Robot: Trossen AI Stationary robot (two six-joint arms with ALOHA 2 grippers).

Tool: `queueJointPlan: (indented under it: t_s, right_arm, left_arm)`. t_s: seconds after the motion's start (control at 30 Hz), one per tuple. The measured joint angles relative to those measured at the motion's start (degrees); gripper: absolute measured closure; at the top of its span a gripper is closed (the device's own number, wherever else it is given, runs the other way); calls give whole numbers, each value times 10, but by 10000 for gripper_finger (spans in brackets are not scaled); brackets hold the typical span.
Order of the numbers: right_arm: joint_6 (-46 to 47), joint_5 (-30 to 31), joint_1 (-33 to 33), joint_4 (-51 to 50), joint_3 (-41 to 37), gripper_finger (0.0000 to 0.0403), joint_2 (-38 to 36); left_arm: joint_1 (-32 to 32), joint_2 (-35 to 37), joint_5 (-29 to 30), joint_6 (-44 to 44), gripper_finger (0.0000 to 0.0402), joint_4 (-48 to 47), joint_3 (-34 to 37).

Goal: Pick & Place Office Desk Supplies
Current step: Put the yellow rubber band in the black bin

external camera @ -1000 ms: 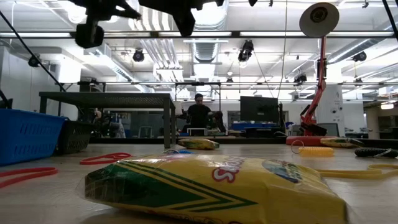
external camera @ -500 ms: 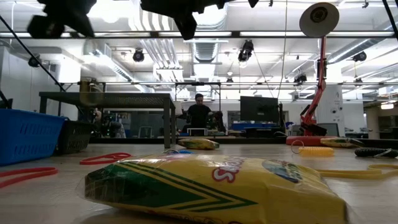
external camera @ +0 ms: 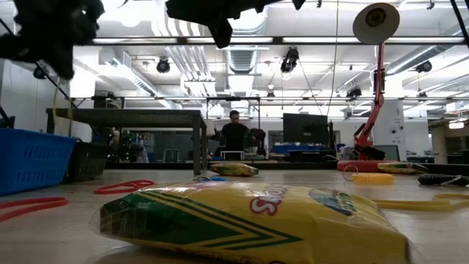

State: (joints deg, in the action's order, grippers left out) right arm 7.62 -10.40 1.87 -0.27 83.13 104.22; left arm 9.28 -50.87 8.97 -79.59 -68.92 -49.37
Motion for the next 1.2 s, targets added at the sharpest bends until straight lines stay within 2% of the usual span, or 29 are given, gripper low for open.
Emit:
queueJointPlan:
  t_s: [0.3,0.43,0.57,0.97,1.2]
  right_arm:
    - [-8,2,-2,0,0,346,0]
    - [-8,2,-2,0,0,346,0]
    - [-8,2,-2,0,0,346,0]
    - [-7,3,-2,0,0,346,0]
    - [-5,3,-2,-4,0,346,0]
  left_arm:
    - [0,0,0,-74,373,93,123]
    - [0,0,-27,-79,350,135,156]
    - [0,0,-50,-79,323,137,161]
    - [0,0,-56,-79,241,139,156]
    - [0,1,-56,-77,213,152,156]
